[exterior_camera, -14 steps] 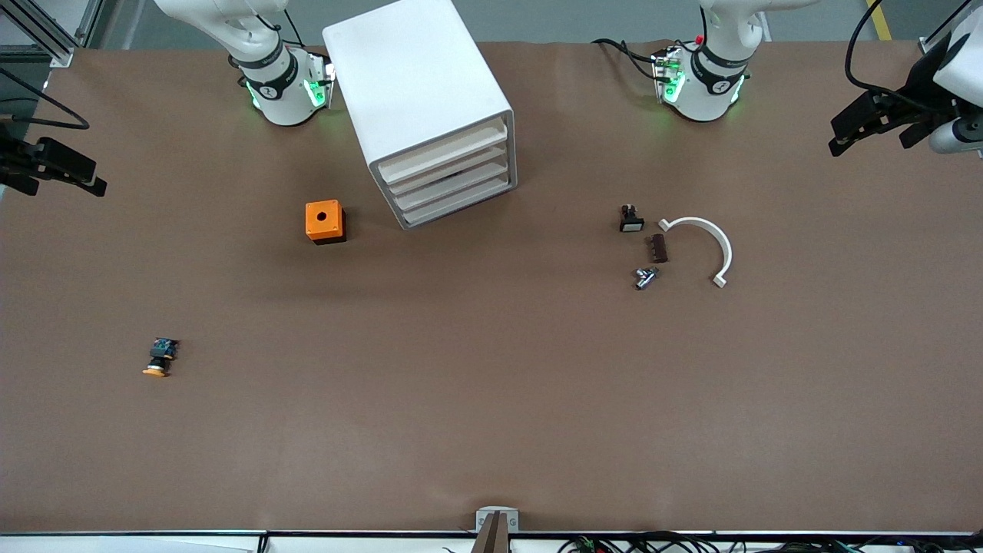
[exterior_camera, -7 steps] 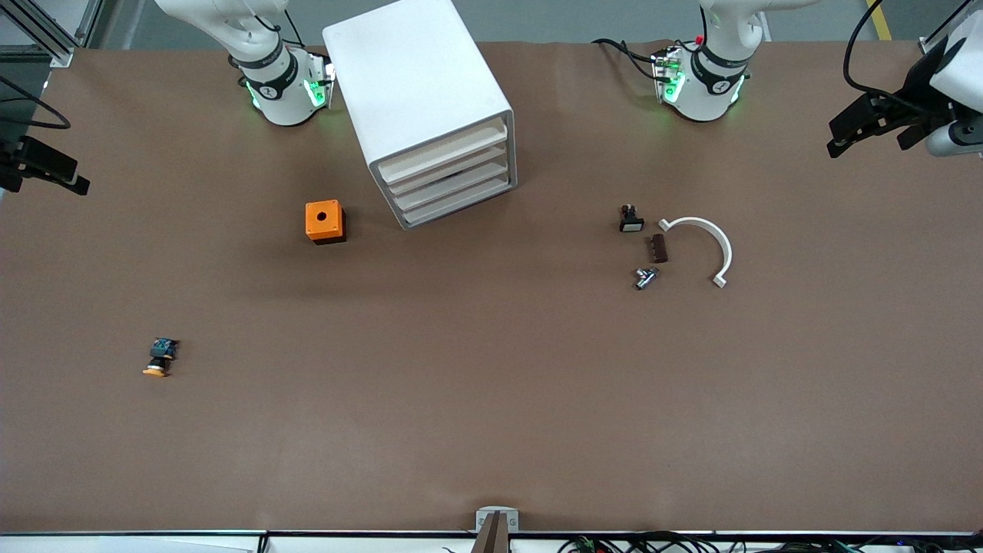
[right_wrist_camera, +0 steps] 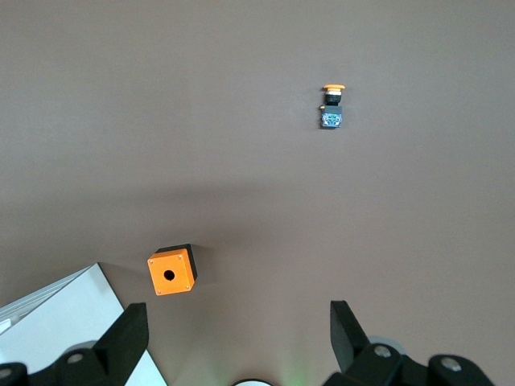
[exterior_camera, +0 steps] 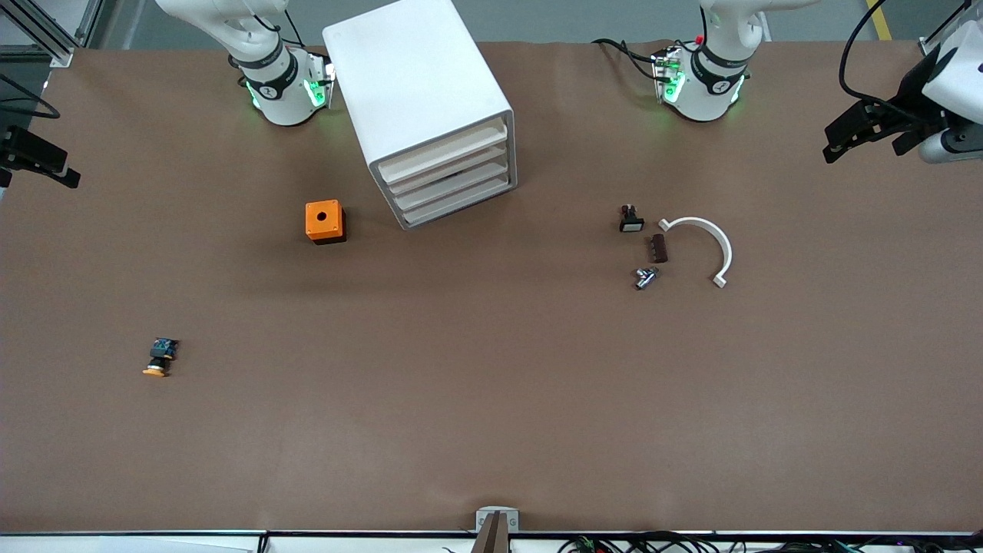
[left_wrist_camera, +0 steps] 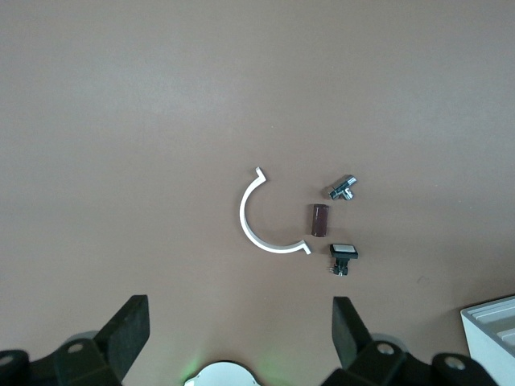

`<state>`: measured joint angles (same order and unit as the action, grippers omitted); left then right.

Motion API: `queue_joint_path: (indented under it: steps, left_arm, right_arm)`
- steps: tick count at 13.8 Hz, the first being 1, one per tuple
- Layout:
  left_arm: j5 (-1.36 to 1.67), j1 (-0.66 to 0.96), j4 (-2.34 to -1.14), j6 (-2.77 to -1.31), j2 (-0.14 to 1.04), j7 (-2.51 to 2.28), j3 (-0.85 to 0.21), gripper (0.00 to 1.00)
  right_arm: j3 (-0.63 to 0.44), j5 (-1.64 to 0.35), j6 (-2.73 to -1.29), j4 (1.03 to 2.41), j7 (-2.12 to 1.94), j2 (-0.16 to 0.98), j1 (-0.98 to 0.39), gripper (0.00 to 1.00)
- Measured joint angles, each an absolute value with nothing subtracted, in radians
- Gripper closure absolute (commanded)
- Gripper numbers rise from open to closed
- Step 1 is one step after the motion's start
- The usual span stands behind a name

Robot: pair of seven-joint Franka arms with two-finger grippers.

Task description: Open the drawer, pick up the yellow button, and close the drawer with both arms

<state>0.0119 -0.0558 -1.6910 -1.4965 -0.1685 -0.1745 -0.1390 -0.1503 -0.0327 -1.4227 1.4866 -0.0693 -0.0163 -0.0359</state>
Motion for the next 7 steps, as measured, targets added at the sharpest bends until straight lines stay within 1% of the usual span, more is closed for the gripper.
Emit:
queue_joint_path:
  steps: [4, 7]
  left_arm:
    - [0.012, -0.055, -1.689, -1.496, -0.170, -0.174, -0.141, 0.00]
    - [0.012, -0.055, -1.679, -1.496, -0.170, -0.174, -0.141, 0.00]
  right_arm:
    - [-0.146, -0.033, -1.423, 1.491, -0.071, -0.016, -0.046, 0.00]
    - [-0.145, -0.031, -1.424, 1.525, -0.071, -0.030, -0.047, 0.00]
